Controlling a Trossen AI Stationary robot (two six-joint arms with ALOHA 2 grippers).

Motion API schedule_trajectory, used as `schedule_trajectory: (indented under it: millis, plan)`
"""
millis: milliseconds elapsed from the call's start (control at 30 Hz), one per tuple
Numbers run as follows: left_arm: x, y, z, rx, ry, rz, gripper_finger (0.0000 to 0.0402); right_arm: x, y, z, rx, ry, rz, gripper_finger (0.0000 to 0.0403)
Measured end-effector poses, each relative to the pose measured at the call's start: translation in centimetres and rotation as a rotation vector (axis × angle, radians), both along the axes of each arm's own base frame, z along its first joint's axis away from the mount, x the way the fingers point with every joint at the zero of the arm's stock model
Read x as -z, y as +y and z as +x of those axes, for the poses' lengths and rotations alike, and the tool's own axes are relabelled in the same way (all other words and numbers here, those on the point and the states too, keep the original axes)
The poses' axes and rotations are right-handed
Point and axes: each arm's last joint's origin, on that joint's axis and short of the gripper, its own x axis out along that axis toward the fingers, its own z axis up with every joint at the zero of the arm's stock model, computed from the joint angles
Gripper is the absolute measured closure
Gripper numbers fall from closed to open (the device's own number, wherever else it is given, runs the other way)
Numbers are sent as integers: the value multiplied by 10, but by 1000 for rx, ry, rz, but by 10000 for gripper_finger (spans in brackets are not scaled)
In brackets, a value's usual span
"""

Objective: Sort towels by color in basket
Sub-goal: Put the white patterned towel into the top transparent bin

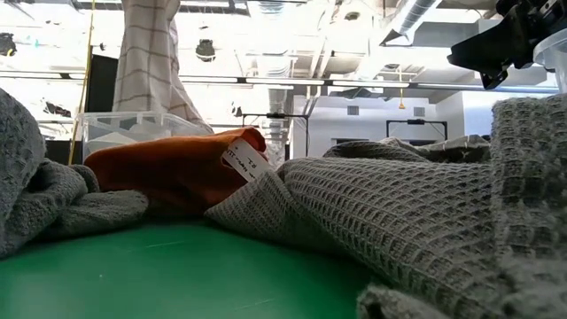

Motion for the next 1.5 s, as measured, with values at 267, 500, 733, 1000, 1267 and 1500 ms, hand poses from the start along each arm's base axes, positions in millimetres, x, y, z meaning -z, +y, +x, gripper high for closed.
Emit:
schedule_trajectory:
  millis: [267,500,733,1000,1267,1500]
  plan:
    - [-3,-4,-14,-42,-57,35,380,0,0,0,0,0,-2,285]
    - [-5,-8,-27,-64,-121,59,380,0,0,0,-1,1,-6,285]
    - [-5,-10,-31,-58,-145,61,380,0,0,0,-1,1,-7,285]
    - [-1,-11,-8,233,-125,-82,380,0,0,0,16,2,-11,285]
    - [12,0,44,342,-21,-203,380,0,-1,0,18,2,-11,285]
    - [35,19,79,281,102,-272,380,0,-1,0,19,2,-10,285]
